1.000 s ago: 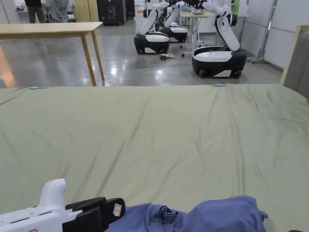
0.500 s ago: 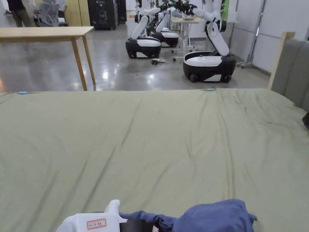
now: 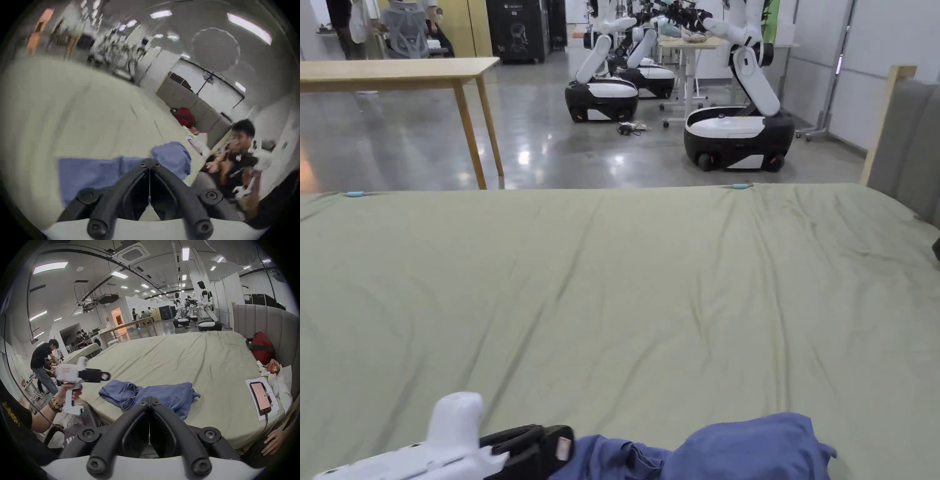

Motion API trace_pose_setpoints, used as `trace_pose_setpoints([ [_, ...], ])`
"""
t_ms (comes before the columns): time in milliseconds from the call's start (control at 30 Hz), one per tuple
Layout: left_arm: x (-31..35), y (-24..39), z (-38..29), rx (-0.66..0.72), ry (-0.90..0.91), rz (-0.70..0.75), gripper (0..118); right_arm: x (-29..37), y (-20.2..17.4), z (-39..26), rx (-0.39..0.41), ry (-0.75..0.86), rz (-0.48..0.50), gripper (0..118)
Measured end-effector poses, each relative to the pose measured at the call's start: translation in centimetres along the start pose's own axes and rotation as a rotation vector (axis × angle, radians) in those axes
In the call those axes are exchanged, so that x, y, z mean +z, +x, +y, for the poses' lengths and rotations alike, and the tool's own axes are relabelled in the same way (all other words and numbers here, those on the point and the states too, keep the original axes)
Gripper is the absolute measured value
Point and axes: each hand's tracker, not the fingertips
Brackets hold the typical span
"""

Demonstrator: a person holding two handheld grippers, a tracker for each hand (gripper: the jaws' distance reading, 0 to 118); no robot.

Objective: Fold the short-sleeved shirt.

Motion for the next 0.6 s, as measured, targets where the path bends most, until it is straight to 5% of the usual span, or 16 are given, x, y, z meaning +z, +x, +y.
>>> trace_pose_setpoints([
  [133, 6.0, 1.8, -2.4, -0.307, 0.068, 0.345, 0, -1.2, -0.5, 0.2, 0.026, -0.011, 0.005, 0],
  [200, 8.2, 1.6, -4.1, -0.311, 0.092, 0.500, 0, -1.7, -0.9, 0.1, 0.031, -0.011, 0.020, 0],
  [500, 10.0, -1.8, -3.6, -0.060, 0.126, 0.369, 3, -2.7, -1.5, -0.2, 0.047, -0.032, 0.076, 0],
  [567, 9.2, -3.3, -2.4, 0.027, 0.113, 0.223, 37, -2.7, -1.6, -0.2, 0.048, -0.049, 0.073, 0],
  [600, 8.3, -4.1, -1.8, 0.083, 0.054, 0.152, 76, -2.8, -1.6, -0.3, 0.050, -0.059, 0.069, 0],
])
